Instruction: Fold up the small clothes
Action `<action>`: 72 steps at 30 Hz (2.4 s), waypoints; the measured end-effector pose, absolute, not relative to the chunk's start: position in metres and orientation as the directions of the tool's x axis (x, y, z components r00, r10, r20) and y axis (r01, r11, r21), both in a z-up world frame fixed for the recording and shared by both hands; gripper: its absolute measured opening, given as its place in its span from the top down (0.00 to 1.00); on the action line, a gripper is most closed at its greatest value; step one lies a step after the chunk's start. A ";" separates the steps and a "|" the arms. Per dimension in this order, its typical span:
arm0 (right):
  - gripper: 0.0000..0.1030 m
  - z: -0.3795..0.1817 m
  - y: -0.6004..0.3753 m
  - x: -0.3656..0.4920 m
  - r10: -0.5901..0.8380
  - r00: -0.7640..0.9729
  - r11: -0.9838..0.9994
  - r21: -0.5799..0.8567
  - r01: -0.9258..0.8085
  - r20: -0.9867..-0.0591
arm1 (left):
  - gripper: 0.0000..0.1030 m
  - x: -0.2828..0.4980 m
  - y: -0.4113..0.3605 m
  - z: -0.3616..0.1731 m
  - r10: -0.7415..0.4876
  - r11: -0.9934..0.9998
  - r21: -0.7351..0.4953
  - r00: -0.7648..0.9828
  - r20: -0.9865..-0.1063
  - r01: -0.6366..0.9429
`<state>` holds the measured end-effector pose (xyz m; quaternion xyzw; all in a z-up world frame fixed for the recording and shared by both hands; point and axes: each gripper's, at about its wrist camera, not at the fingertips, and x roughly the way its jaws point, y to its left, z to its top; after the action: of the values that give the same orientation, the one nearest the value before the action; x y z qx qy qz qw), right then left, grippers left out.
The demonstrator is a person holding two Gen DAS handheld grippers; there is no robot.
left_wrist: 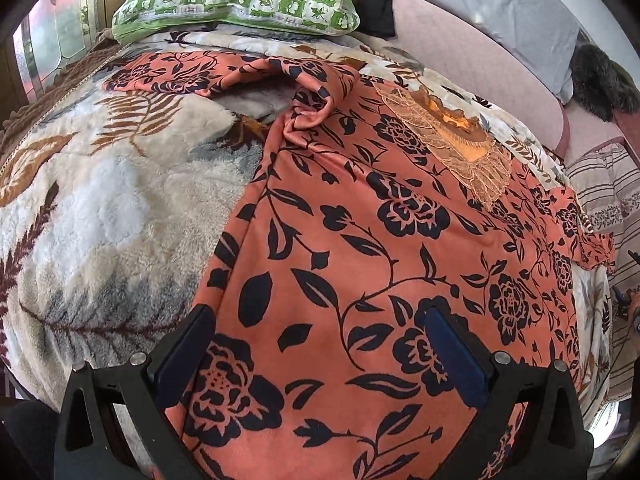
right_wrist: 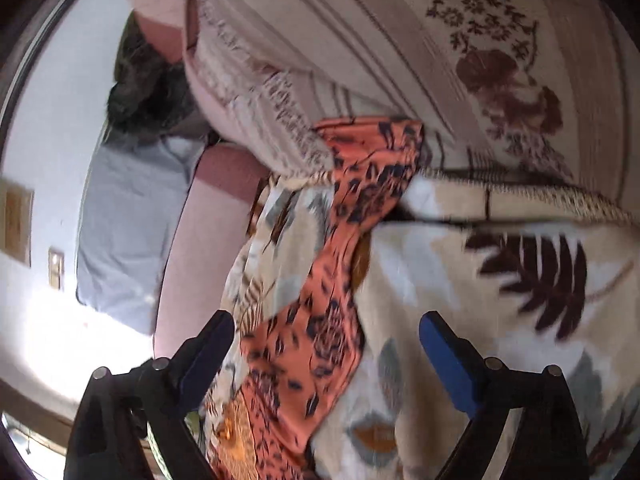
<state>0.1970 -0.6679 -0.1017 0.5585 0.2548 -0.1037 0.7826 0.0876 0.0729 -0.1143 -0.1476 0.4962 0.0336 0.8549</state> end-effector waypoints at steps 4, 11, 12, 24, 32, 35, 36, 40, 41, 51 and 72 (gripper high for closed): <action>0.15 -0.123 -0.701 0.236 0.115 0.845 0.284 0.833 0.475 -0.522 | 0.00 0.105 0.069 -0.124 -0.074 0.962 -0.189 0.482 -0.873 -0.195; 0.80 -0.131 -0.708 0.282 0.068 0.759 0.380 0.721 0.580 -0.647 | 0.00 0.109 0.065 -0.129 -0.064 0.977 -0.154 0.483 -0.873 -0.150; 0.90 -0.120 -0.702 0.285 0.034 0.750 0.432 0.687 0.585 -0.660 | 0.00 0.107 0.067 -0.128 -0.068 0.977 -0.158 0.491 -0.868 -0.146; 0.94 0.089 -0.386 0.271 0.233 0.884 0.906 0.420 -0.047 -0.404 | 0.00 0.071 0.116 -0.098 -0.117 0.941 -0.285 0.614 -0.781 -0.184; 0.36 -0.093 -0.165 0.269 0.411 0.504 0.910 0.307 -0.279 -0.760 | 0.00 0.046 0.151 -0.091 -0.111 0.919 -0.321 0.630 -0.769 -0.230; 0.23 -0.130 -0.164 0.252 0.362 0.502 0.926 0.240 -0.292 -0.786 | 0.00 0.042 0.152 -0.089 -0.105 0.918 -0.321 0.638 -0.763 -0.233; 0.23 -0.126 -0.173 0.244 0.376 0.520 0.922 0.257 -0.288 -0.767 | 0.00 0.043 0.150 -0.089 -0.099 0.921 -0.313 0.639 -0.762 -0.231; 0.18 -0.096 -0.228 0.227 0.381 0.607 0.922 0.338 -0.190 -0.697 | 0.00 0.064 0.126 -0.088 -0.145 0.930 -0.319 0.617 -0.773 -0.182; 0.17 -0.091 -0.243 0.221 0.379 0.631 0.918 0.363 -0.162 -0.677 | 0.00 0.072 0.116 -0.084 -0.164 0.936 -0.319 0.619 -0.768 -0.149; 0.14 -0.106 -0.337 0.176 0.458 0.678 0.831 0.548 -0.097 -0.575 | 0.00 0.248 0.061 -0.087 -0.445 0.835 -0.544 0.479 -0.757 -0.084; 0.14 -0.126 -0.357 0.187 0.555 0.642 0.733 0.675 -0.079 -0.528 | 0.45 0.288 0.062 -0.130 -0.362 0.824 -0.497 0.422 -0.831 -0.272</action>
<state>0.1871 -0.3567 -0.1265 0.3139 0.3796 0.1866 0.8501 0.2885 0.0616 -0.1298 -0.2954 0.5368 -0.0284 0.7898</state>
